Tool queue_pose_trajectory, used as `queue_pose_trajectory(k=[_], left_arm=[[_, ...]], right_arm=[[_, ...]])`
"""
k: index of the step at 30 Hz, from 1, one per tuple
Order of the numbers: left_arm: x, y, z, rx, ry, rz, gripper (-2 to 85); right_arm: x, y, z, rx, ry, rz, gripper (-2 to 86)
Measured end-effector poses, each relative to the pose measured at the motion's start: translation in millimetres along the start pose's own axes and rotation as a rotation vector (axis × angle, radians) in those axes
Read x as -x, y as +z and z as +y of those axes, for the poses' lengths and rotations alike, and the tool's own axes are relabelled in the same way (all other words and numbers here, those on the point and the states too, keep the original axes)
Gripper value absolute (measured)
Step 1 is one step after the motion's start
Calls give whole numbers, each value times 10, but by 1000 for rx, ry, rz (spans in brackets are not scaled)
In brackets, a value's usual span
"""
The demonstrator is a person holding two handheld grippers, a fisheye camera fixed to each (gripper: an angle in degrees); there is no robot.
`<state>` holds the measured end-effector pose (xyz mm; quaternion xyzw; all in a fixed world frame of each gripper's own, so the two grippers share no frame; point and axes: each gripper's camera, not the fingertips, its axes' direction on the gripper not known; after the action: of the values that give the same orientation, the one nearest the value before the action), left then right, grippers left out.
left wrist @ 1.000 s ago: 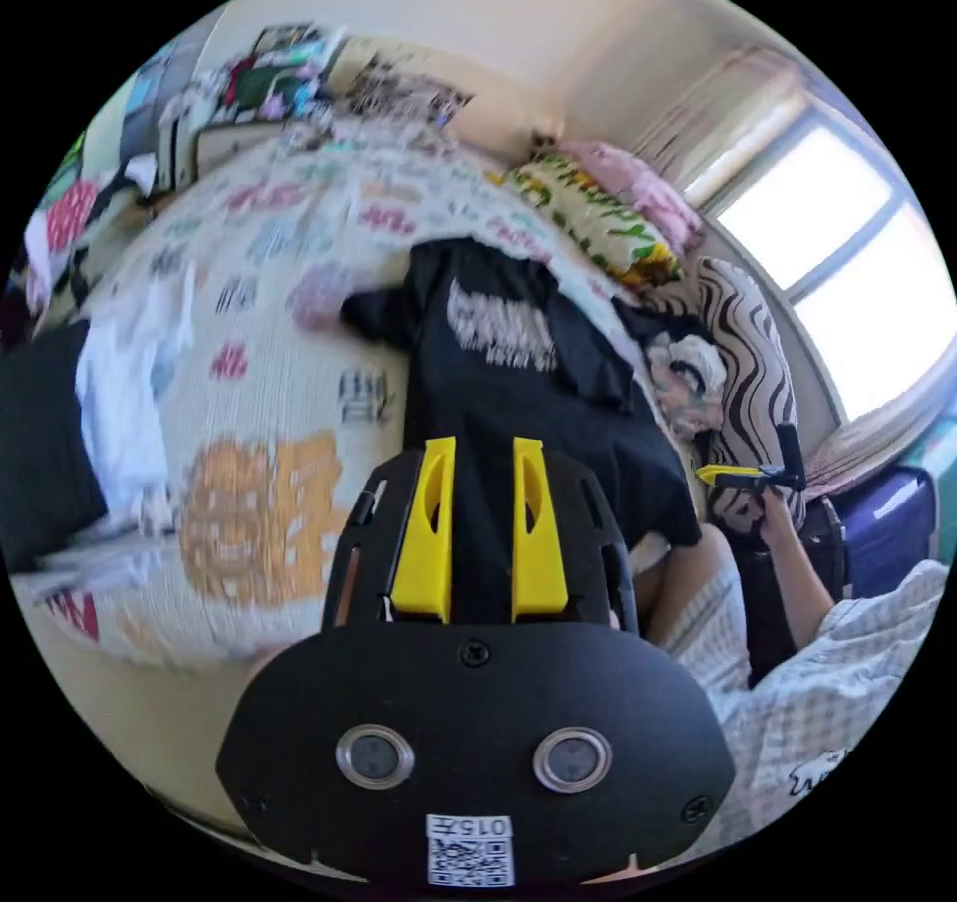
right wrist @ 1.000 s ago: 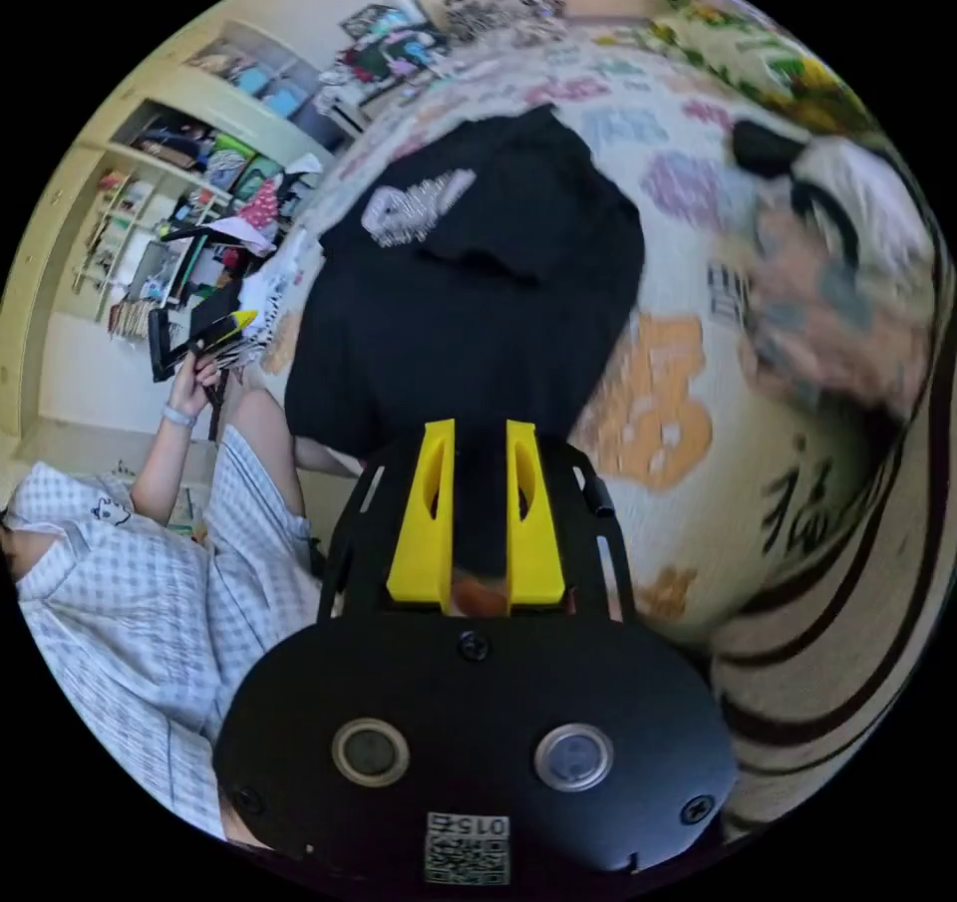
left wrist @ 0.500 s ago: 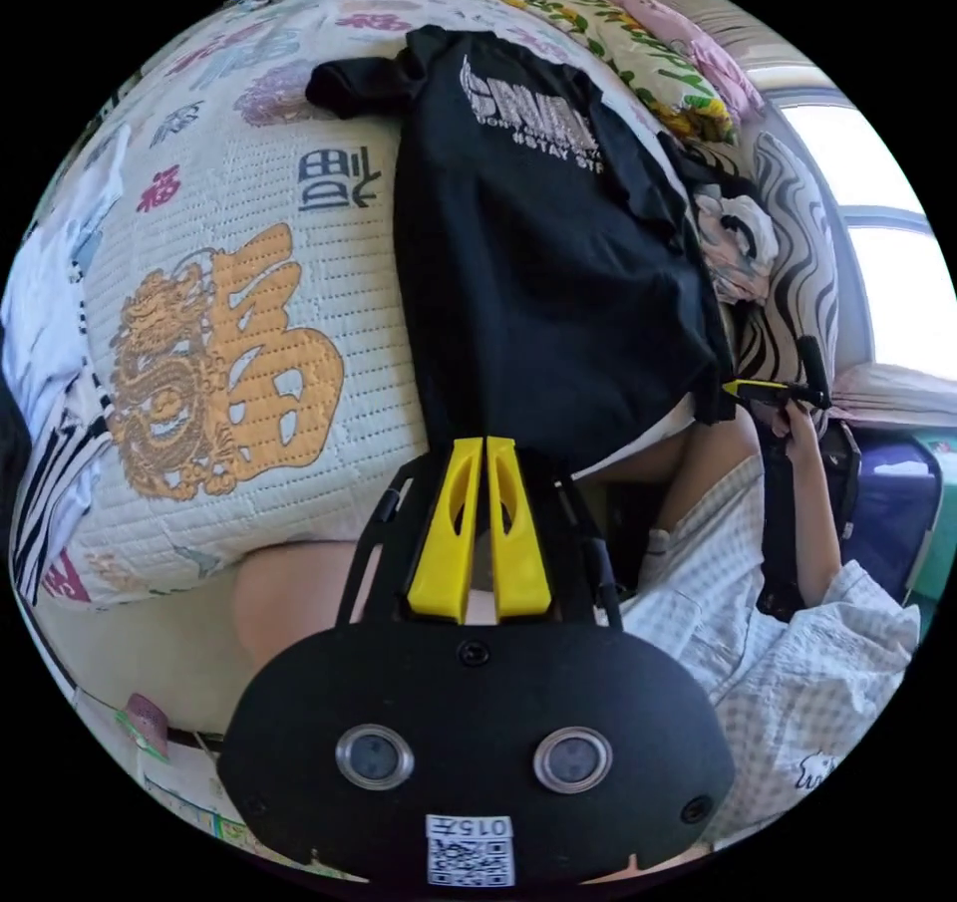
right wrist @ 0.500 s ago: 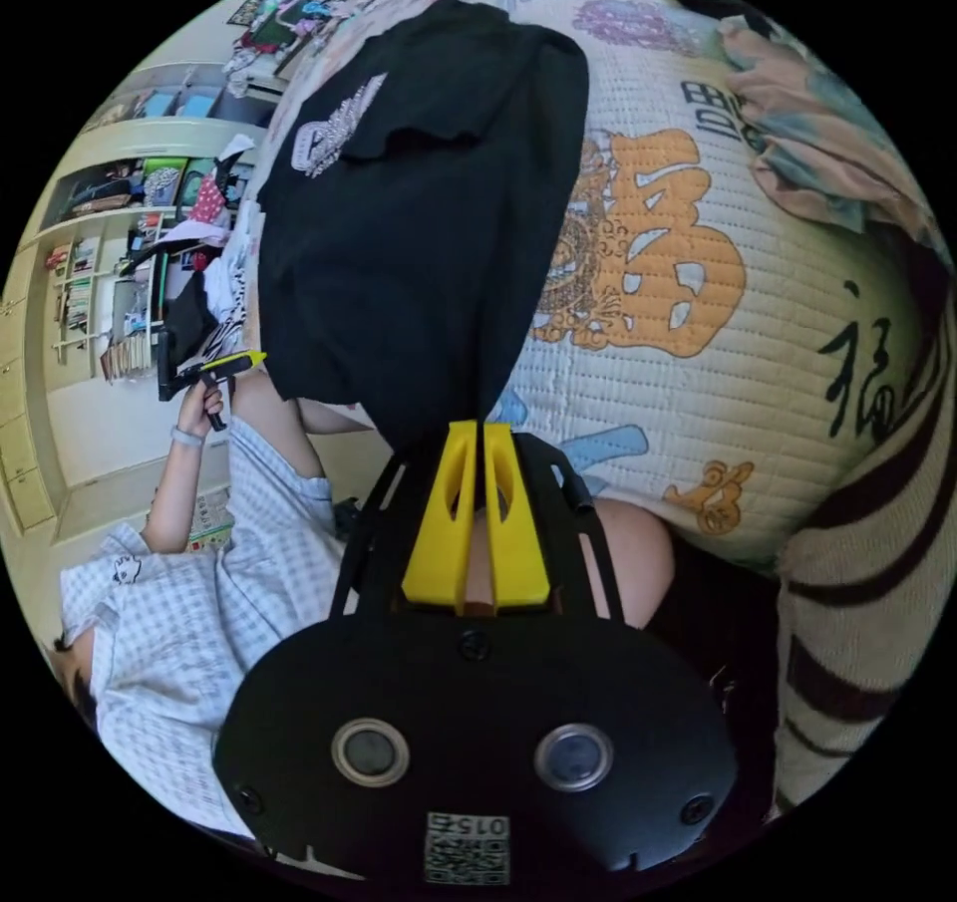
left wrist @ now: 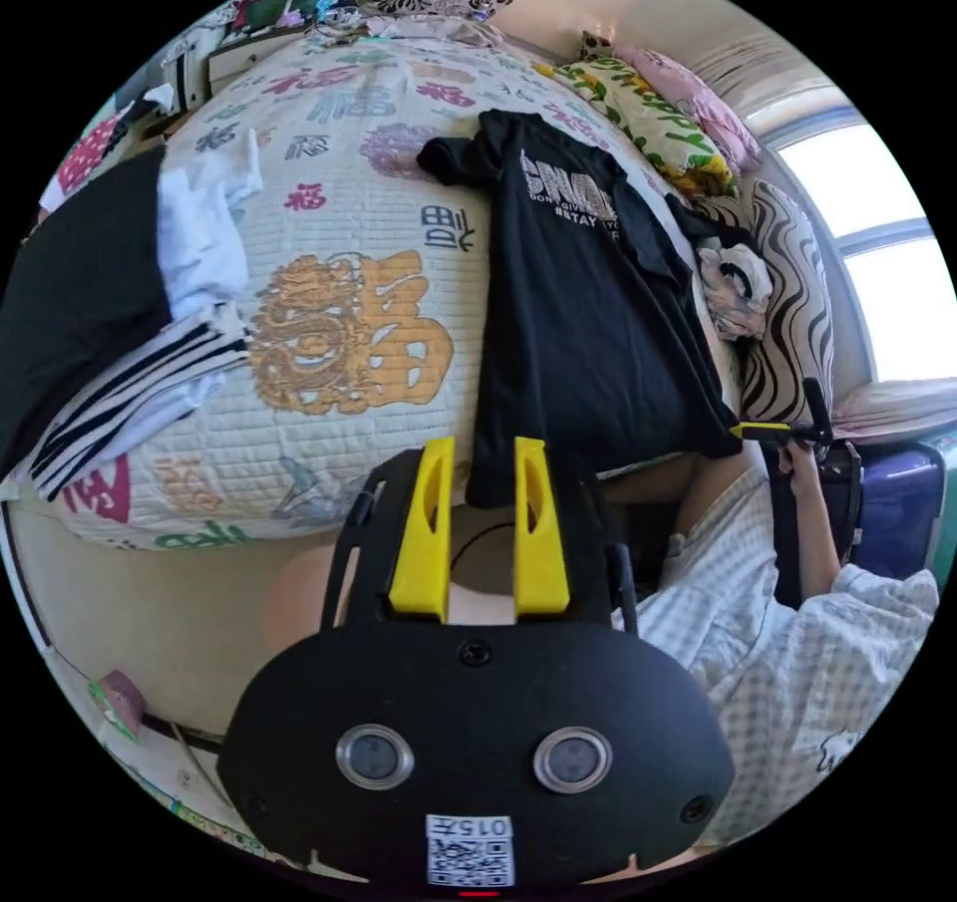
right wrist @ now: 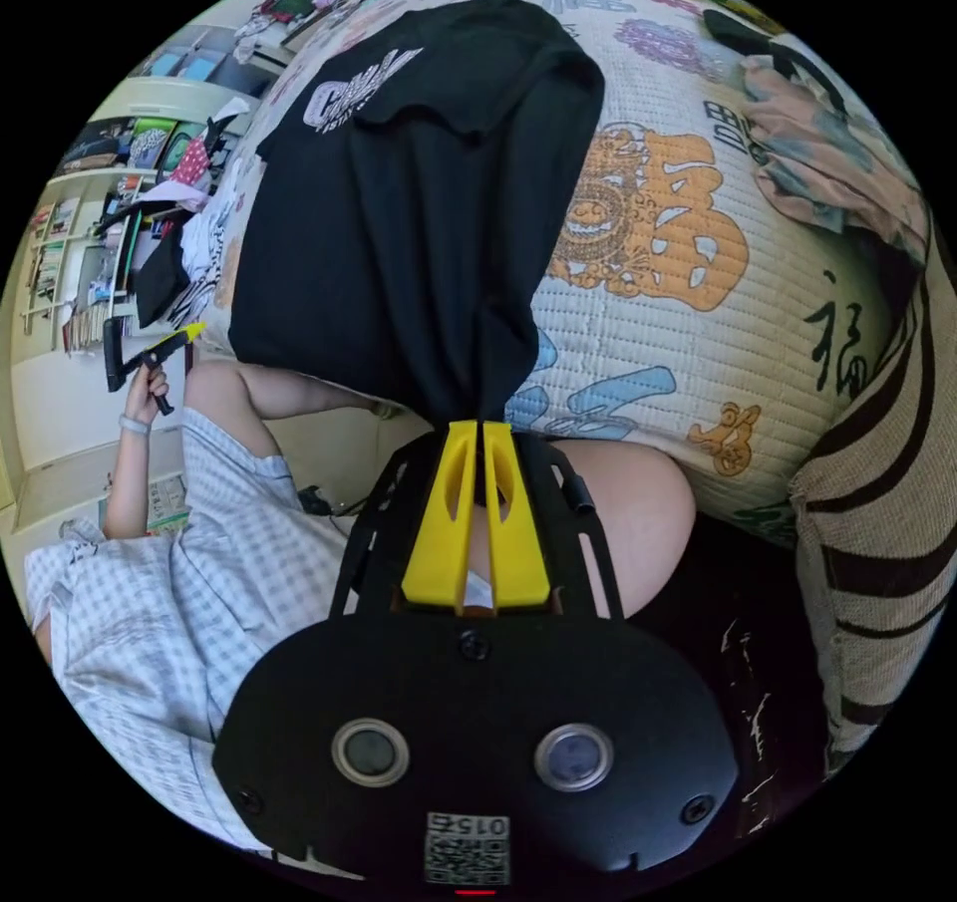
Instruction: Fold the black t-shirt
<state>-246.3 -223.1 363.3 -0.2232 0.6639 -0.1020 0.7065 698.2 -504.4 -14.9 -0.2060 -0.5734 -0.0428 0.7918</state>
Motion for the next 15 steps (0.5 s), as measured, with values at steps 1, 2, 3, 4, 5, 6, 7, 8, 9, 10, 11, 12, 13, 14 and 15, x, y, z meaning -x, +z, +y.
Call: queue_pose_trajectory(k=[1, 2, 3, 4, 5, 6, 7, 8, 9, 10, 11, 12, 13, 14, 15], left_arm=[[-28, 99, -74, 21, 0, 17, 104], [-96, 314, -218, 75, 14, 48, 104], [-168, 536, -349, 139, 28, 62, 97], [-207, 635, -406, 169, 38, 50, 89], [-287, 735, -494, 190, 56, -50, 68], [-371, 761, -567, 205, 116, -107, 40], [-397, 772, -605, 222, 139, -99, 32], [-423, 759, -667, 249, 164, -69, 18], [-434, 679, -700, 233, 173, -51, 13], [-437, 621, -706, 214, 174, -42, 10], [-450, 489, -702, 169, 174, -22, 7], [-473, 351, -684, 124, 174, -23, 4], [-491, 285, -671, 104, 176, -41, 4], [-530, 184, -643, 79, 182, -102, 2], [-560, 136, -621, 71, 191, -163, 1]], right_arm=[[-51, -2, 1, -9, 10, -23, 0], [-75, 0, 4, -9, 13, -39, 0], [-115, 3, 14, -9, 15, -70, 0], [-148, -1, 33, -11, 18, -82, 0], [-162, -6, 45, -14, 20, -83, 0], [-182, -21, 72, -20, 20, -85, 0], [-191, -38, 104, -28, 17, -92, 0], [-191, -43, 120, -30, 13, -97, 0], [-182, -50, 156, -35, 0, -106, 0], [-166, -51, 197, -38, -11, -107, -1], [-158, -52, 219, -39, -14, -103, -1], [-139, -53, 263, -40, -18, -100, -1], [-113, -51, 303, -40, -23, -98, -1], [-97, -43, 317, -34, -26, -95, -1], [-57, 2, 330, -1, -39, -86, -1]])
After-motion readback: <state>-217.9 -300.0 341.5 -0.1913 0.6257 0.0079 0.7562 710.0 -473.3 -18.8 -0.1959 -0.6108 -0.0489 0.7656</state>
